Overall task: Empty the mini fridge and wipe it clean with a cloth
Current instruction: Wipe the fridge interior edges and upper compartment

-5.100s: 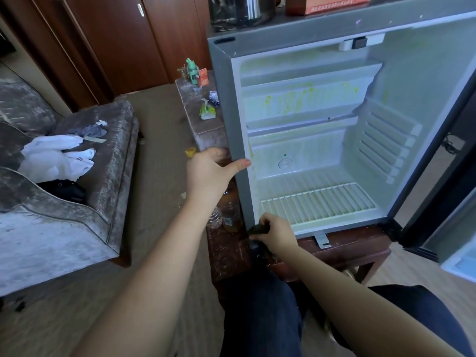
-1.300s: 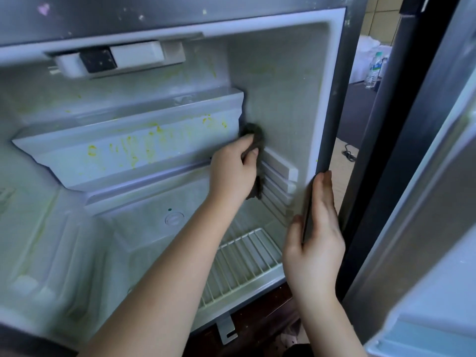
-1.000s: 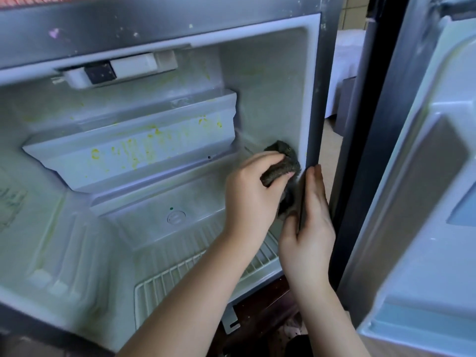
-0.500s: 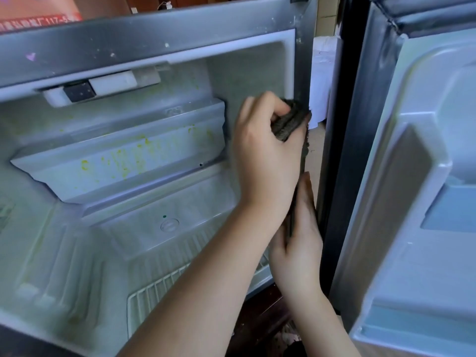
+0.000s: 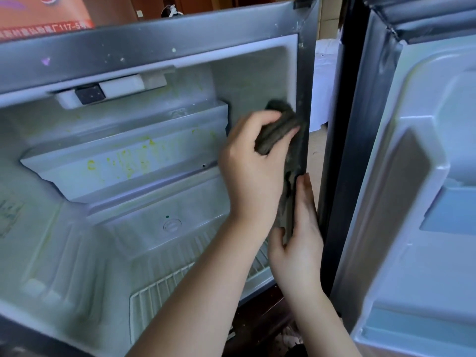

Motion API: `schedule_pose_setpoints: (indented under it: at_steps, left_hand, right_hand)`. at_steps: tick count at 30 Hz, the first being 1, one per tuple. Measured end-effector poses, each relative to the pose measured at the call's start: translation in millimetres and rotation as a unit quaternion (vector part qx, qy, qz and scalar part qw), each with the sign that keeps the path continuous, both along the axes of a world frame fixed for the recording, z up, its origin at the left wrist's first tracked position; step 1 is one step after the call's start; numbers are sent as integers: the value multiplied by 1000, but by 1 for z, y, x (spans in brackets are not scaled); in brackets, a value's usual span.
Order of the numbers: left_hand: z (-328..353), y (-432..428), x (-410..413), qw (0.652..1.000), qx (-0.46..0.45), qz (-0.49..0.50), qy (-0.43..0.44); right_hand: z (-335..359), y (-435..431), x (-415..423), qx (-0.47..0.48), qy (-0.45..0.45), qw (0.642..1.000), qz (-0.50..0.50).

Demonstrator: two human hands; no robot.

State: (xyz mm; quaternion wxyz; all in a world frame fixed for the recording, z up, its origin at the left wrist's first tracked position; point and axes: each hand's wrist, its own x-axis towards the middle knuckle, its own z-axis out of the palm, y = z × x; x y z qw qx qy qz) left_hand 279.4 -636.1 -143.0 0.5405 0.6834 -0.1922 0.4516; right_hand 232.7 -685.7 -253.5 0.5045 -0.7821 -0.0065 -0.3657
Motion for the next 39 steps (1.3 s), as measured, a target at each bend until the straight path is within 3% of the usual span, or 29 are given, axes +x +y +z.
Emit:
schedule_pose_setpoints:
  at_steps: [3, 6, 11, 15, 21, 27, 32, 34, 39]
  left_hand:
    - [26, -10, 7, 986, 70, 34, -145]
    - [40, -13, 21, 958, 168, 94, -214]
    - [35, -4, 20, 937, 243, 161, -190]
    - [4, 4, 13, 927, 318, 113, -162]
    - [-36, 22, 6, 951, 295, 67, -59]
    - [-43, 55, 41, 986, 84, 110, 99]
    - [-11, 43, 88, 979, -109, 106, 133]
    - [-7, 38, 103, 981, -95, 130, 111]
    - [-64, 31, 98, 985, 50, 143, 84]
  right_hand:
    - [-1, 0, -1, -6, -2, 1000, -1]
    - [-1, -1, -2, -12, 3, 1000, 0]
    - [0, -1, -2, -24, 0, 1000, 4]
    - [-2, -3, -3, -39, 4, 999, 8]
    - [-5, -3, -1, -41, 12, 999, 10]
    - [-4, 1, 2, -37, -12, 999, -6]
    - [-3, 2, 3, -47, -19, 999, -17]
    - [-4, 2, 4, -51, -35, 998, -30]
    - [-6, 4, 8, -38, -57, 996, -51]
